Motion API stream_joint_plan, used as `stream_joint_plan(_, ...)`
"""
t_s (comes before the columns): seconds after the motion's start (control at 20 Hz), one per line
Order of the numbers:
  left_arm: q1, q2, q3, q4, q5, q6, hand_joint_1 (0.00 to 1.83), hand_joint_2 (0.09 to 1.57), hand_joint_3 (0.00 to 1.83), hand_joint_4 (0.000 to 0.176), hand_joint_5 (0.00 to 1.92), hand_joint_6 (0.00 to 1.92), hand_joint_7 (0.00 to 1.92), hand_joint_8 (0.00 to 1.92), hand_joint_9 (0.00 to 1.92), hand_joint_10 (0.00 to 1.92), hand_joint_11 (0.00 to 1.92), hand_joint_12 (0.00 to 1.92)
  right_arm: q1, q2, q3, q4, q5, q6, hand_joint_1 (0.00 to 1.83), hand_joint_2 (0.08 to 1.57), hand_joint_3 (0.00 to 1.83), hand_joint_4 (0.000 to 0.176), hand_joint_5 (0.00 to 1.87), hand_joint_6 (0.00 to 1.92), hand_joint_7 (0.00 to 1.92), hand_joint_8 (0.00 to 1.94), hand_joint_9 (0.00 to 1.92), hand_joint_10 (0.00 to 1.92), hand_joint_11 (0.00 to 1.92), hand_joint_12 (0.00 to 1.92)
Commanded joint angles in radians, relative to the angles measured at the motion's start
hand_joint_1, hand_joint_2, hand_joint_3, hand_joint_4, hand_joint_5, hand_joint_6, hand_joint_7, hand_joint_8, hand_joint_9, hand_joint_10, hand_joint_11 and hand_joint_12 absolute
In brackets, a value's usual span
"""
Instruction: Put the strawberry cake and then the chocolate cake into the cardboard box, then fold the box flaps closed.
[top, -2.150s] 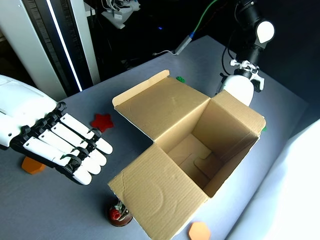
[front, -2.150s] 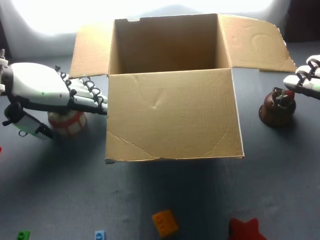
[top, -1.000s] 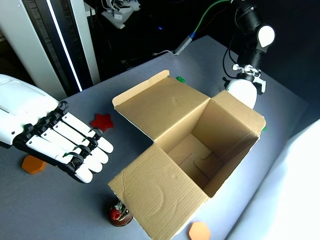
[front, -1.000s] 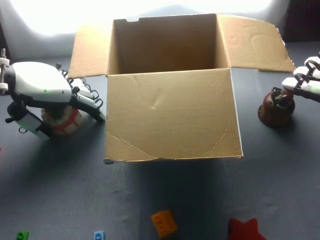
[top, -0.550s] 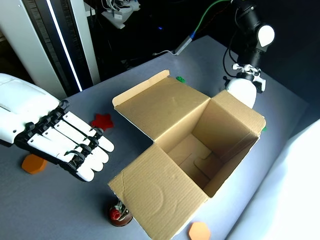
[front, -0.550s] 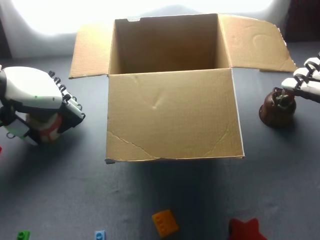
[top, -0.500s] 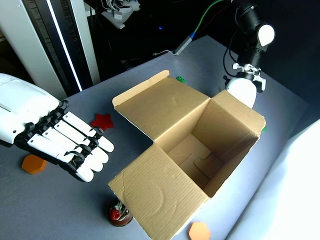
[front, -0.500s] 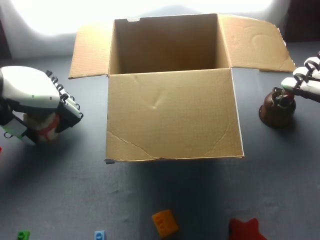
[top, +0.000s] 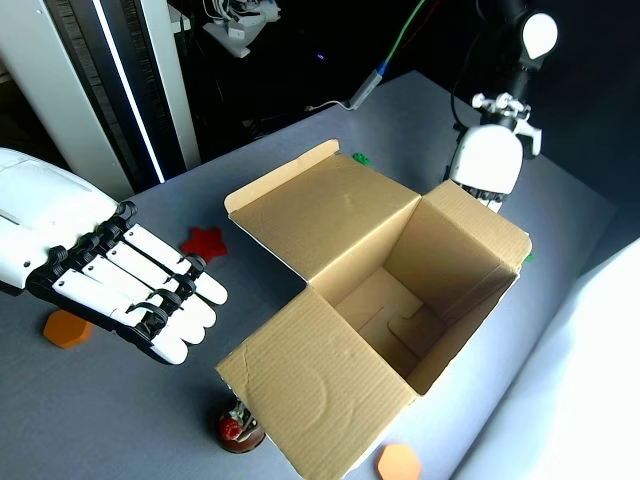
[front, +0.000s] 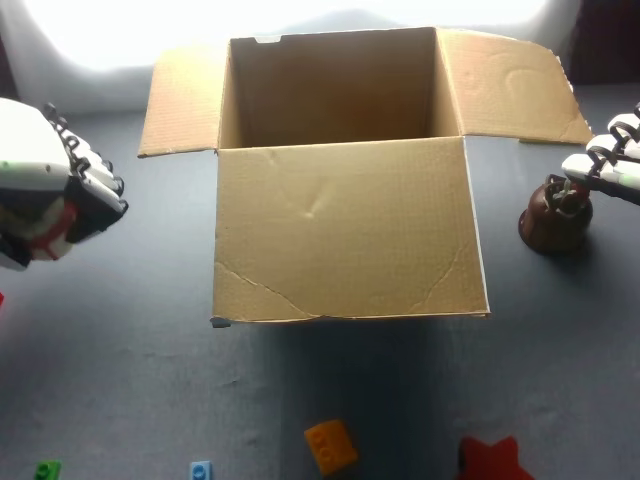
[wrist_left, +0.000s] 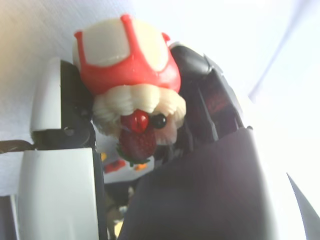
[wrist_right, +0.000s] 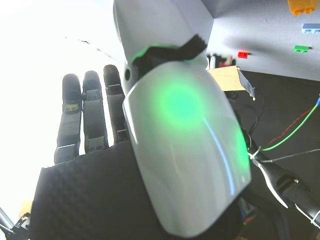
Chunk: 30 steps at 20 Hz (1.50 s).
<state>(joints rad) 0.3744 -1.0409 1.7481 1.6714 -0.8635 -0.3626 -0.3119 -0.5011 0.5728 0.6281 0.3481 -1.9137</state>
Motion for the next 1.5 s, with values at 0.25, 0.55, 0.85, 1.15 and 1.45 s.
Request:
stream_joint_plan(0.25,-0.151,0.102,-0.090,0.115,-0.038,-0.087,1.33,1.33,0.01,0.000,0.68,1.47,0.44,1.75,0.48,1.78,0.44,1.89,0.008,0.013,-0.001,-0.020,0.118,-0.011,1.22,1.08,0.01,0.000,0.12,0.00,0.16,0.00,0.16,0.00,0.00,0.53)
stream_joint_plan(0.55,-0.279,0.139,-0.094,0.235,-0.099,-0.170,1.45,1.31,0.00,0.000,0.58,1.74,0.46,1.61,0.46,1.65,0.59,1.82,0.007,0.015,0.000,0.015,0.168,-0.008,1.20,1.09,0.01,0.011,0.10,0.01,0.09,0.00,0.12,0.01,0.00,0.45)
stream_joint_plan(0.85,-0.449,0.127,-0.084,0.352,-0.153,-0.231,1.30,1.32,0.00,0.000,0.66,1.70,0.55,1.57,0.55,1.65,0.51,1.83,0.006,0.015,0.003,0.097,0.205,-0.014,1.22,1.09,0.00,0.008,0.12,0.02,0.10,0.01,0.13,0.01,0.00,0.60)
stream_joint_plan(1.15,-0.624,0.061,-0.048,0.460,-0.217,-0.286,1.46,1.29,0.00,0.000,0.66,1.65,0.48,1.63,0.52,1.61,0.58,1.75,0.008,0.014,0.007,0.117,0.209,-0.034,1.17,1.09,0.00,0.006,0.04,0.00,0.06,0.00,0.14,0.01,0.00,0.62)
stream_joint_plan(1.45,-0.692,-0.047,-0.045,0.524,-0.243,-0.309,1.46,1.30,0.00,0.000,0.64,1.77,0.49,1.57,0.51,1.52,0.56,1.76,0.011,0.012,0.007,0.117,0.208,-0.039,1.24,1.08,0.00,0.000,0.09,0.02,0.11,0.01,0.14,0.00,0.00,0.46)
